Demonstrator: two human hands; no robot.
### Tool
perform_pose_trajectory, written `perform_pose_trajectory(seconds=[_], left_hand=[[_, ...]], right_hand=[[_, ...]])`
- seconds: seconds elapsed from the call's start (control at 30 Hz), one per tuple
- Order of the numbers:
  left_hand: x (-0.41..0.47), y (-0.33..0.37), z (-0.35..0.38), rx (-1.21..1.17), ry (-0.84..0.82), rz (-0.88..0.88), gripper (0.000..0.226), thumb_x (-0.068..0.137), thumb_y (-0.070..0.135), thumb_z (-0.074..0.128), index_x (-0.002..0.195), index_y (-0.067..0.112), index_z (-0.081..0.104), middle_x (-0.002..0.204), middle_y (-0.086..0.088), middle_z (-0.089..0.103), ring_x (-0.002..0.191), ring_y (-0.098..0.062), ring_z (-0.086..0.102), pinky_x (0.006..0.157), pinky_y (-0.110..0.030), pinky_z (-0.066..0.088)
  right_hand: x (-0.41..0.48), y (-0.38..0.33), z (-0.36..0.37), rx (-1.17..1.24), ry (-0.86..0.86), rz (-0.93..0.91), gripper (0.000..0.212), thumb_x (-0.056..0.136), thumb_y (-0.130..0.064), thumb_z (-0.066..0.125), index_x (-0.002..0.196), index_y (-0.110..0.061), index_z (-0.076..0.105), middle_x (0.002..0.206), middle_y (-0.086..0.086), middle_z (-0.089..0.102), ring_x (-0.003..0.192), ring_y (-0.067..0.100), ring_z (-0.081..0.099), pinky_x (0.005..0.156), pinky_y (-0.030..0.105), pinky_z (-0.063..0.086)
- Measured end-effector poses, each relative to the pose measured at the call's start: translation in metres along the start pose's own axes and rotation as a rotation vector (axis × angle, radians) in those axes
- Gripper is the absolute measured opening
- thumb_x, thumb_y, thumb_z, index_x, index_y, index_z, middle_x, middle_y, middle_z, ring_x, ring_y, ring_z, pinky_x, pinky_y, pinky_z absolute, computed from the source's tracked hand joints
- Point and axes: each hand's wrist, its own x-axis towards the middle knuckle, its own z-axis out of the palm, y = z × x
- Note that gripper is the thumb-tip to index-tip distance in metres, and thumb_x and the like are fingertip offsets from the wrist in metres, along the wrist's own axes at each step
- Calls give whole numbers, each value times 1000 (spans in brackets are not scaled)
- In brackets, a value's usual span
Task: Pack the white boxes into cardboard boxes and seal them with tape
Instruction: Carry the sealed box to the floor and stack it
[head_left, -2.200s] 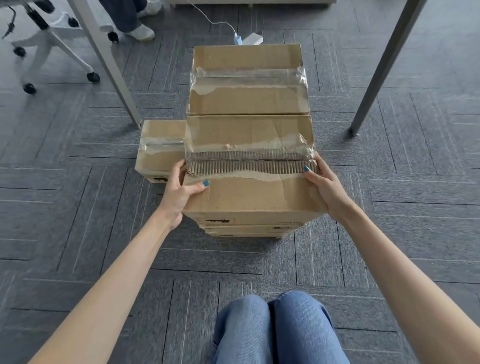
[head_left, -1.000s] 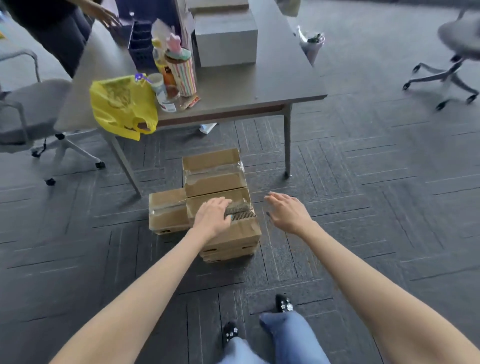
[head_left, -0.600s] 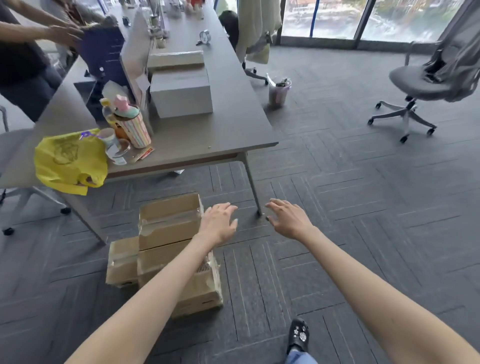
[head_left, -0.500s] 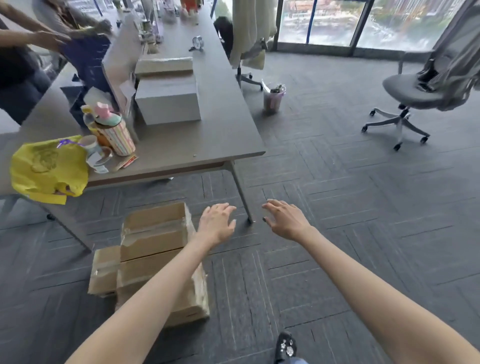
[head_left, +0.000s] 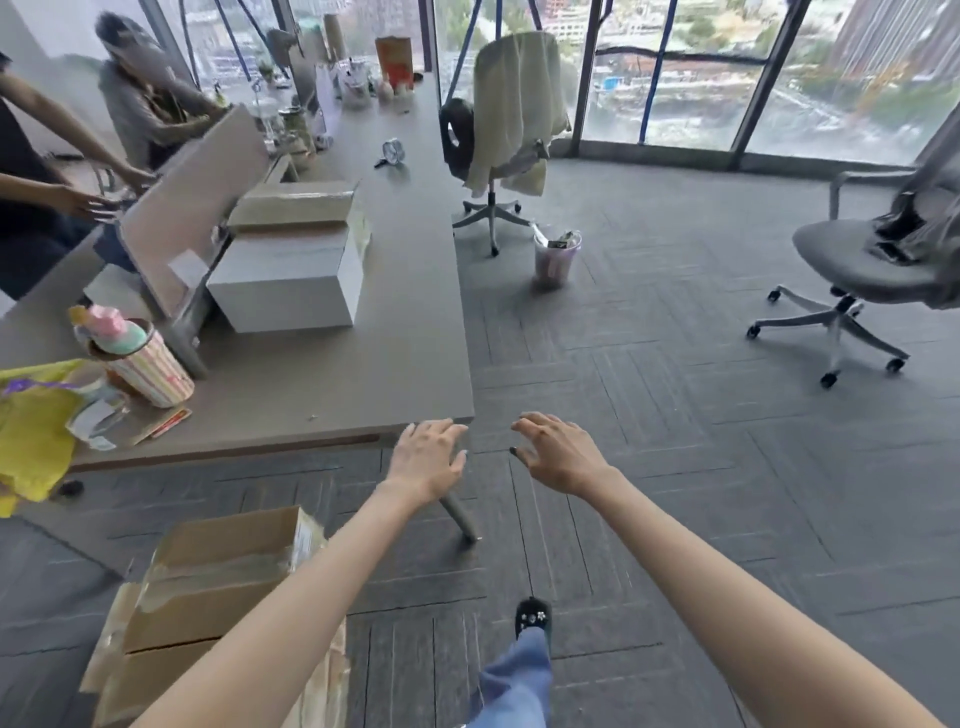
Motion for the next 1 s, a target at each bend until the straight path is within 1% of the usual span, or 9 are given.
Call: perform_pose_trajectory(seconds=[0.13,0.3,0.43,0.6,0.73,0.87,1.0], left_hand=[[95,12,-21,-22,38,-36,47,102,36,43,148,27,39,157,2,35,145,-15,29,121,-38,14],[218,10,-59,-51,93,-107,46,102,34,41,147,27,40,156,3,36,144,-16,29,120,-38,16],[282,11,-81,-74,115,-152,46,102,34,42,146,26,42,155,3,38,144,-16,30,120,-36,16],[371,7,-100,-95,140,-238,46,102,33,42,147,25,42,156,2,37,144,-16,30,120,-35,15],[447,6,-111,-132,180,-330,46,102,31,42,147,24,42,155,1,38,143,-17,30,118,-32,15],[517,-2,-123,-191,213,-460,43,102,31,43,144,25,44,154,0,39,143,-19,32,120,-35,18],[558,-9,-137,-226,260,-602,46,103,34,41,148,26,41,156,2,36,144,-17,30,120,-36,21]], right_hand=[[86,50,-37,-26,25,-58,46,101,-38,44,142,-19,45,149,-1,42,135,20,41,106,37,34],[194,107,-90,-82,-4,-138,44,102,-35,44,142,-17,46,149,0,42,135,21,42,106,36,34],[264,140,-114,-69,-3,-184,42,102,-35,44,139,-16,48,148,0,44,132,20,44,104,37,37],[368,180,-139,-75,-30,-281,42,101,-34,44,140,-17,48,148,-1,43,131,20,45,103,36,37],[459,213,-163,-84,-26,-374,43,101,-34,45,140,-17,47,148,-1,44,131,20,46,103,36,37],[544,232,-190,-100,-42,-495,45,101,-35,46,143,-18,46,150,-1,43,132,21,45,103,35,37],[614,237,-203,-114,-41,-629,41,100,-33,46,139,-19,49,145,-1,47,127,22,49,99,35,40]])
